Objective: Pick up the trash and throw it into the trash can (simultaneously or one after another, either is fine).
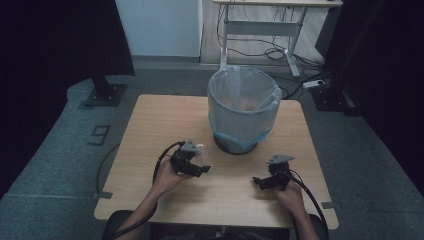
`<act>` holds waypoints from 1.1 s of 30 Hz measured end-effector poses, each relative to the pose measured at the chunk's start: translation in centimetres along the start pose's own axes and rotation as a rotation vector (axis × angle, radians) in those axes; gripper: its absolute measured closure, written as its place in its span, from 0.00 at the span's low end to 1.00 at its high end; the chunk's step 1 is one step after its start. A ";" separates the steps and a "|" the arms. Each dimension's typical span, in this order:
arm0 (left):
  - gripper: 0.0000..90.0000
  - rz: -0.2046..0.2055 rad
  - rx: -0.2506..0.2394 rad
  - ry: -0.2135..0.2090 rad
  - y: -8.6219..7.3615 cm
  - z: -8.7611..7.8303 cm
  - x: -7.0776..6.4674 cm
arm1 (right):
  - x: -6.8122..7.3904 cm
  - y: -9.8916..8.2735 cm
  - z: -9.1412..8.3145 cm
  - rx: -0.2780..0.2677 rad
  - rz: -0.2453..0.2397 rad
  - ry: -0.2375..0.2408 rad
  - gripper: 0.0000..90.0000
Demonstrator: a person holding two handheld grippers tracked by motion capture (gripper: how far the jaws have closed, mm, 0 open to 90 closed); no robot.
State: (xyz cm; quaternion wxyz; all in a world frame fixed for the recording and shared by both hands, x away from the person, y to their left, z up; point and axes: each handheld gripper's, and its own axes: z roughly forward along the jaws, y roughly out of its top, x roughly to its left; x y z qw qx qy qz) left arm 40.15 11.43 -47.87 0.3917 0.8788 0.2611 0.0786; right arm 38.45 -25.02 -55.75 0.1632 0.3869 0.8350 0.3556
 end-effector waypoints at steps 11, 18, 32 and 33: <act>0.29 0.013 -0.001 0.013 2.6 -2.0 0.8 | 0.0 0.0 0.0 0.001 0.001 0.000 0.00; 0.29 0.026 0.005 0.014 4.3 -2.8 1.0 | 0.0 0.0 0.0 0.000 -0.001 0.000 0.00; 0.29 0.017 0.010 0.007 6.8 -4.4 1.5 | 0.0 0.0 0.0 0.004 -0.002 -0.001 0.00; 0.29 0.015 0.011 0.007 6.9 -4.5 1.6 | 0.0 0.0 0.0 0.004 -0.002 -0.001 0.00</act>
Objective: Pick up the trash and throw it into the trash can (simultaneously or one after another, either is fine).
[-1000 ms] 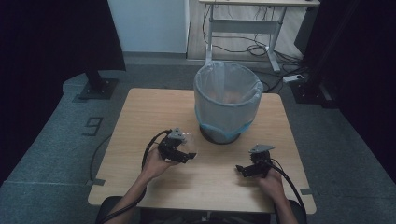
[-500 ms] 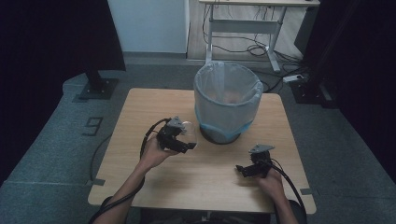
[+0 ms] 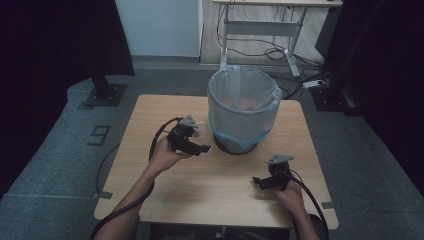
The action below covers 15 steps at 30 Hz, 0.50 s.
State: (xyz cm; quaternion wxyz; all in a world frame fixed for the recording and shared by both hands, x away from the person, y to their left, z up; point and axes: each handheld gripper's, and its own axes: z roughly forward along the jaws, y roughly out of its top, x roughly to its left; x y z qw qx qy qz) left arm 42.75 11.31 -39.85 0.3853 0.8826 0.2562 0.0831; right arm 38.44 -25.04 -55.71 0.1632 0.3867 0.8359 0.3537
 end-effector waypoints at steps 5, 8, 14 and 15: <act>0.29 -0.005 -0.005 0.004 0.8 -0.7 0.3 | 0.0 0.0 0.0 0.001 0.001 0.000 0.00; 0.29 -0.005 -0.010 0.004 1.4 -1.2 0.5 | 0.0 0.0 0.0 0.000 0.000 0.000 0.00; 0.29 -0.017 -0.017 0.006 2.4 -2.1 1.1 | 0.0 0.0 0.0 0.000 0.000 0.000 0.00; 0.29 -0.020 -0.019 0.007 2.6 -2.3 1.2 | 0.0 0.0 0.0 0.000 0.000 0.000 0.00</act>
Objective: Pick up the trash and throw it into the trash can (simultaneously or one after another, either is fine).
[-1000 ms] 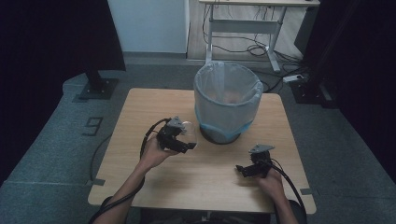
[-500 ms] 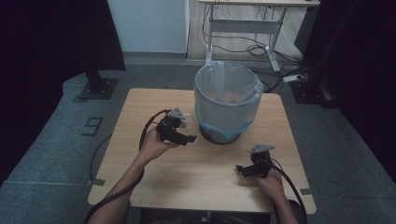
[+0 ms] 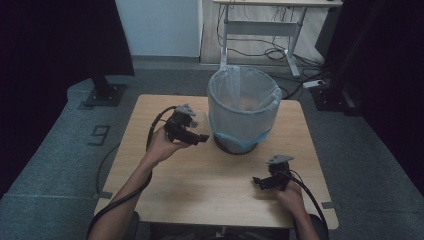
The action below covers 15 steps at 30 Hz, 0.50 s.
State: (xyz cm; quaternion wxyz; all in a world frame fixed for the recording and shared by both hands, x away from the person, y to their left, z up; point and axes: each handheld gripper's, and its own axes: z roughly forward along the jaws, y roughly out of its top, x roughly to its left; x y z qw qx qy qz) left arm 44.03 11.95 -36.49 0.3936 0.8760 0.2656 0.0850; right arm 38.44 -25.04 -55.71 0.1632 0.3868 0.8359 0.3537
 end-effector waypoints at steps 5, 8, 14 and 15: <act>0.29 -0.008 -0.006 0.001 0.7 -0.7 0.4 | 0.0 0.0 0.0 0.000 0.000 0.000 0.00; 0.29 -0.006 -0.008 0.008 1.2 -1.1 0.6 | 0.0 0.0 0.0 0.000 0.000 0.000 0.00; 0.29 0.000 -0.013 0.007 2.3 -1.9 0.7 | 0.0 0.0 0.0 0.000 0.000 0.000 0.00; 0.29 0.000 -0.014 0.005 2.5 -2.0 0.7 | 0.0 0.0 0.0 0.000 0.001 0.000 0.00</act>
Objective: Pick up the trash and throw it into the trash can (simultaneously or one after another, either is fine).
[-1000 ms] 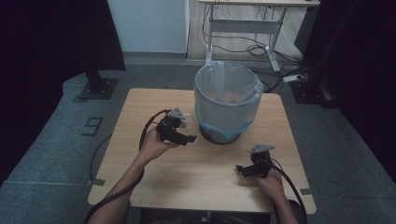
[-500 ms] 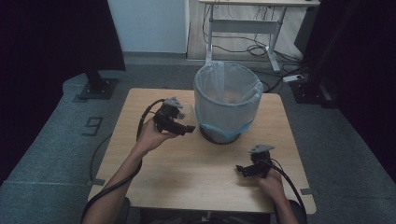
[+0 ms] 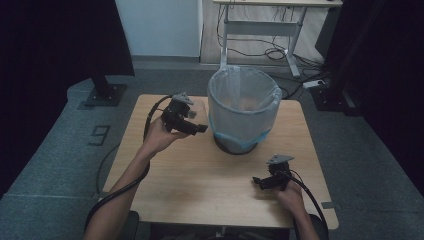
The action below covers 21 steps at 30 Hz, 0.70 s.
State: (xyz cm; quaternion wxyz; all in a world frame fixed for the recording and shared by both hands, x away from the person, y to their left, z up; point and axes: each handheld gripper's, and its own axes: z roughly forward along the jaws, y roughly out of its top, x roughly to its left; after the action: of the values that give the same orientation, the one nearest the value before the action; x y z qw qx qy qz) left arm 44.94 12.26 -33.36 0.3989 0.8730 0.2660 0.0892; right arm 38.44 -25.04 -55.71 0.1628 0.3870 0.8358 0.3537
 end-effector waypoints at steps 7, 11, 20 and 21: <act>0.29 0.002 -0.008 -0.002 1.5 -0.9 0.2 | 0.0 0.0 0.0 0.000 -0.001 0.000 0.00; 0.29 0.001 -0.009 -0.001 2.3 -1.2 0.4 | 0.0 0.0 0.0 -0.001 0.000 -0.001 0.00; 0.29 -0.008 -0.012 0.001 4.0 -2.0 0.6 | 0.0 0.0 0.0 0.000 0.001 0.000 0.00; 0.29 -0.006 -0.011 0.004 4.2 -2.0 0.6 | 0.0 0.0 0.0 0.000 0.001 0.000 0.00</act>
State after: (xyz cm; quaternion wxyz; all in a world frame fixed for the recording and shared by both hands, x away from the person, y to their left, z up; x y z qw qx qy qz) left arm 46.39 11.65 -28.94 0.4034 0.8699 0.2688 0.0913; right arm 38.44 -25.03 -55.71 0.1627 0.3875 0.8356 0.3538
